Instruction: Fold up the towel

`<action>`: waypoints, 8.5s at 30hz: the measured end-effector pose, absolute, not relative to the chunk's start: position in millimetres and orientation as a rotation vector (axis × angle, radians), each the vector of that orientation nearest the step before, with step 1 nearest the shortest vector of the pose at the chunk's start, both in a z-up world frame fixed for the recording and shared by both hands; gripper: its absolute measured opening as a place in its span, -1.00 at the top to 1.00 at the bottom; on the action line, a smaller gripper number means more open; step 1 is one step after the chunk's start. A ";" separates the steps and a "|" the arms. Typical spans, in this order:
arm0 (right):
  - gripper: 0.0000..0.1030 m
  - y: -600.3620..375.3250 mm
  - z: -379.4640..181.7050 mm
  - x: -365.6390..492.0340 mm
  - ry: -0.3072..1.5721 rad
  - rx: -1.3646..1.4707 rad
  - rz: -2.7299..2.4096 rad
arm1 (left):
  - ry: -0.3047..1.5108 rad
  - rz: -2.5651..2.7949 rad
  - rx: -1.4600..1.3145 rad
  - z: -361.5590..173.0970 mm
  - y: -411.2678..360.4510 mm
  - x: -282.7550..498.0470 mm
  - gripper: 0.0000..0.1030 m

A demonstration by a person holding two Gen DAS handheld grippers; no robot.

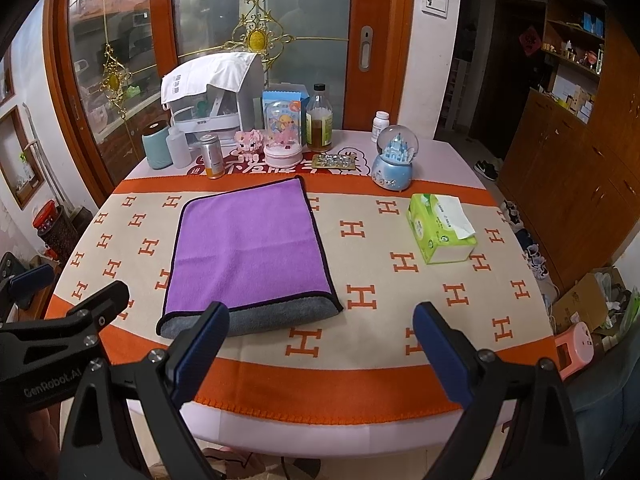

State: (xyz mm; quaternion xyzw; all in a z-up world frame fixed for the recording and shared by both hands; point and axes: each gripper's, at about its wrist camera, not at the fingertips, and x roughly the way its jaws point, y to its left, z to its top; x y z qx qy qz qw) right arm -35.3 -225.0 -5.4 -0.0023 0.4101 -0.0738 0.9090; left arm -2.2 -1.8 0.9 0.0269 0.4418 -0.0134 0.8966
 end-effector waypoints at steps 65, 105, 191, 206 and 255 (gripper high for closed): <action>-0.82 -230.8 1.5 -10.9 0.800 0.037 -0.075 | 0.837 0.005 0.070 11.0 22.4 7.6 -0.99; 0.19 -285.7 -188.0 106.8 1.173 -0.146 0.395 | 1.126 -0.289 -0.027 -181.8 80.5 83.0 -0.30; 0.91 -210.3 -151.3 348.9 0.911 -0.272 0.058 | 1.136 -0.063 0.055 -175.9 108.6 340.0 0.92; 0.22 -225.3 -165.3 354.1 0.947 -0.171 -0.023 | 1.130 -0.036 -0.060 -177.9 115.4 355.2 -0.65; -0.10 -232.6 -6.8 27.1 0.873 0.031 -0.128 | 0.922 -0.069 0.014 17.5 20.0 41.8 -0.99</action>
